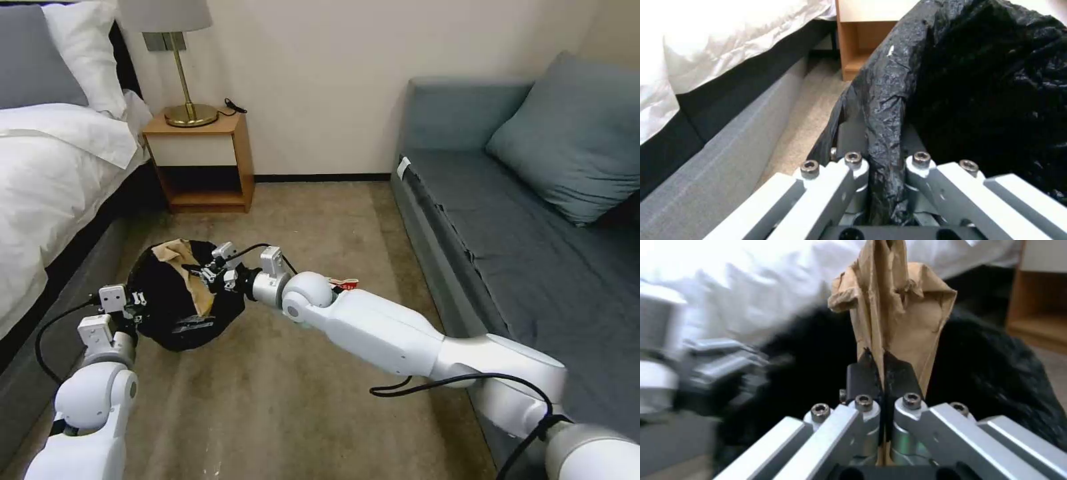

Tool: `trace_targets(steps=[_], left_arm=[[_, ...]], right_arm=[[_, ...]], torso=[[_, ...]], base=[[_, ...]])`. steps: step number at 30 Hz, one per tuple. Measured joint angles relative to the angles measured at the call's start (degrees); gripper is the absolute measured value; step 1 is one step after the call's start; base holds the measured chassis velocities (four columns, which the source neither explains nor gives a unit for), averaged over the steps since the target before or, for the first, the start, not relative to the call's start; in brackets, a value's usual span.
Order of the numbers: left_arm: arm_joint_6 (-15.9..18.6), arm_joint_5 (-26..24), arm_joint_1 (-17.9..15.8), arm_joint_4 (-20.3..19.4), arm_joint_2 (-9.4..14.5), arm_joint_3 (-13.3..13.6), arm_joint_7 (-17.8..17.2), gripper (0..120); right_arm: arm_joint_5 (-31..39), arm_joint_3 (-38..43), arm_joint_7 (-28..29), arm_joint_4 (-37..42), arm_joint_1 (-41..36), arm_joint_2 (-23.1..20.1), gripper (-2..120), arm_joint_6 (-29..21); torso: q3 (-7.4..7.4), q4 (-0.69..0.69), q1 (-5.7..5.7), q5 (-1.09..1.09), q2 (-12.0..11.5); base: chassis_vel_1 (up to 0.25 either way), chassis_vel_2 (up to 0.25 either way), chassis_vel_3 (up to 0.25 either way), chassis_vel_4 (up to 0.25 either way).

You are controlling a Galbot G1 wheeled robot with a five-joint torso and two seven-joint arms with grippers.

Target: Pick up the trash bin, then pick up the garbage on the floor and place it into the trash bin.

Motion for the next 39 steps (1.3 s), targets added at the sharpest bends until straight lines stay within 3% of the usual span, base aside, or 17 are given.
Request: trace_targets(steps=[3, 5, 9, 11, 12, 14, 16, 29, 33, 35, 39], left_arm=[[0.0, 0.0, -0.1, 0.2, 0.0, 0.2, 0.1, 3], [0.0, 0.0, -0.2, 0.3, 0.1, 0.2, 0.1, 3], [0.1, -0.5, -0.6, 0.6, 0.7, 0.2, 0.1, 3], [0.1, -0.5, -0.6, 0.6, 0.7, 0.2, 0.2, 3], [0.2, -0.5, -0.7, 0.7, 1.1, 0.3, 0.3, 3], [0.2, -0.5, -0.8, 0.7, 1.2, 0.3, 0.3, 3], [0.4, -0.7, -1.0, 0.7, 1.6, 0.3, 0.3, 3], [-0.3, -1.8, -0.2, 2.8, 2.2, -0.7, 0.0, 3], [-0.4, -2.5, -0.1, 3.6, 2.3, -1.3, -0.1, 3], [-0.5, -3.0, -0.2, 3.8, 2.3, -1.8, -0.3, 3], [-0.5, -3.3, -0.3, 3.9, 2.3, -2.1, -0.4, 3]], right_arm=[[-1.2, 0.2, 0.7, -2.4, -0.2, 1.2, 1, 0.2], [-1.6, 0.3, 1.0, -2.8, -0.4, 1.4, 7, 0.2], [-2.6, 0.6, 1.4, -1.8, -0.8, 1.2, 27, -0.4], [-2.7, 0.6, 1.4, -1.7, -0.8, 1.2, 29, -0.4], [-3.7, 0.6, 1.5, -0.7, -0.9, 1.2, 39, -0.1], [-4.1, 0.6, 1.6, 0.2, -0.9, 1.0, 42, -0.1], [-5.0, 0.4, 1.9, 2.6, -1.0, 0.5, 54, -0.5], [-9.2, 2.1, 1.8, 3.2, -1.1, -2.5, 95, -2.8], [-10.1, 4.1, 6.7, 6.3, -2.8, -3.1, 99, -3.2], [-11.1, 7.0, 13.2, 8.9, -4.2, -3.4, 100, -4.9], [-11.8, 10.1, 17.5, 10.9, -5.1, -4.1, 100, -7.5]], torso=[[0.00, 0.00, 0.00, 0.00, 0.0], [0.00, 0.00, 0.00, 0.00, 0.0], [0.00, 0.00, 0.00, 0.00, 0.0], [0.00, 0.00, 0.00, 0.00, 0.0], [0.00, 0.00, 0.00, 0.00, 0.0], [0.00, 0.01, 0.00, 0.00, 0.0], [0.00, 0.00, 0.00, 0.01, 0.0], [0.00, -0.01, 0.00, 0.01, 0.0], [0.00, 0.01, 0.00, 0.01, 0.0], [0.00, 0.02, 0.00, 0.01, 0.0], [-0.01, 0.02, 0.00, 0.02, 0.0]], base=[[0.000, 0.000, 0.000, 0.000], [0.000, 0.000, 0.000, 0.000], [0.000, 0.000, 0.000, 0.000], [0.000, 0.000, 0.000, 0.000], [0.000, 0.000, 0.000, 0.000], [0.000, 0.000, 0.000, 0.000], [0.000, 0.000, 0.000, 0.000], [0.000, 0.000, 0.000, 0.000], [0.000, 0.000, 0.000, 0.000], [0.000, 0.000, 0.000, 0.000], [0.000, 0.000, 0.000, 0.000]])
